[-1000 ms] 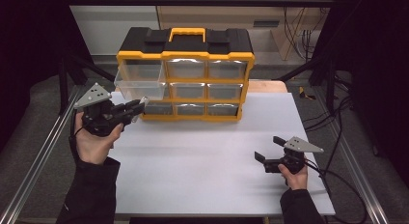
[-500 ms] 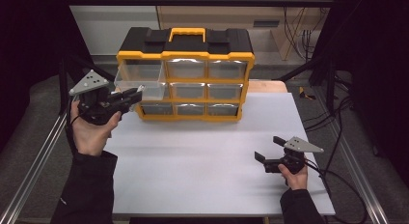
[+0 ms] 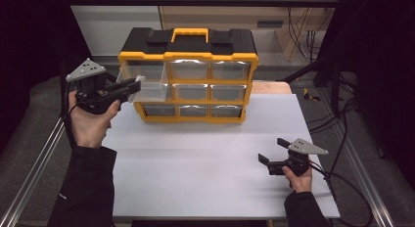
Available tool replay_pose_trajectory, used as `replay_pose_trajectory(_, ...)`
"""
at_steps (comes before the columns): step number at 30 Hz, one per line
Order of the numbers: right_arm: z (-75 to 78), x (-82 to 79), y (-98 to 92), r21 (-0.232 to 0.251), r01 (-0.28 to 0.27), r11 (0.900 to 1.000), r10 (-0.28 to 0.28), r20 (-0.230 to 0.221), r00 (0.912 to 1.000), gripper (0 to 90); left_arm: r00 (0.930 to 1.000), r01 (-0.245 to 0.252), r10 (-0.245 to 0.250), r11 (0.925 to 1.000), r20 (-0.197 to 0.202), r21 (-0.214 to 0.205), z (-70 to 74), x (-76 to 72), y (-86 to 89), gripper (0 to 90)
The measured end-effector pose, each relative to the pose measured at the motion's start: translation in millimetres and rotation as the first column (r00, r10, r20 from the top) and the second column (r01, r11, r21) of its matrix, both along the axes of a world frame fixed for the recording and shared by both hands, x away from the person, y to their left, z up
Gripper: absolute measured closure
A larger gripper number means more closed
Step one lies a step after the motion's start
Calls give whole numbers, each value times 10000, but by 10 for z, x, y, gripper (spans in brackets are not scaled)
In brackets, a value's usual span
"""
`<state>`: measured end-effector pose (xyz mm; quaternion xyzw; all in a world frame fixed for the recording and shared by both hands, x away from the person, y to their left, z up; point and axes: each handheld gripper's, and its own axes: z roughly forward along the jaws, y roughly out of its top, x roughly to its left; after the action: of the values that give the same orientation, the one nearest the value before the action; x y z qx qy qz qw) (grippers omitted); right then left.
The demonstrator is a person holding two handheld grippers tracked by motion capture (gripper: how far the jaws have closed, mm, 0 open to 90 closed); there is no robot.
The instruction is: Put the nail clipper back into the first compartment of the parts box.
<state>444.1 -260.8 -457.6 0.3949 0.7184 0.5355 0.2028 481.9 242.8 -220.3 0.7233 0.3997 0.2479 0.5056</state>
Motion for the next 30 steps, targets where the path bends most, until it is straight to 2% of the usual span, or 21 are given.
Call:
replay_pose_trajectory(21,-1,1,0,-10,-17,10000,17,6,10000,6,9989,-449,453,9983,-91,362,185,215,-16,767)
replay_pose_trajectory(30,1,0,0,12,-28,10000,28,4,10000,6,9981,-571,580,9974,-185,443,221,328,-31,766)
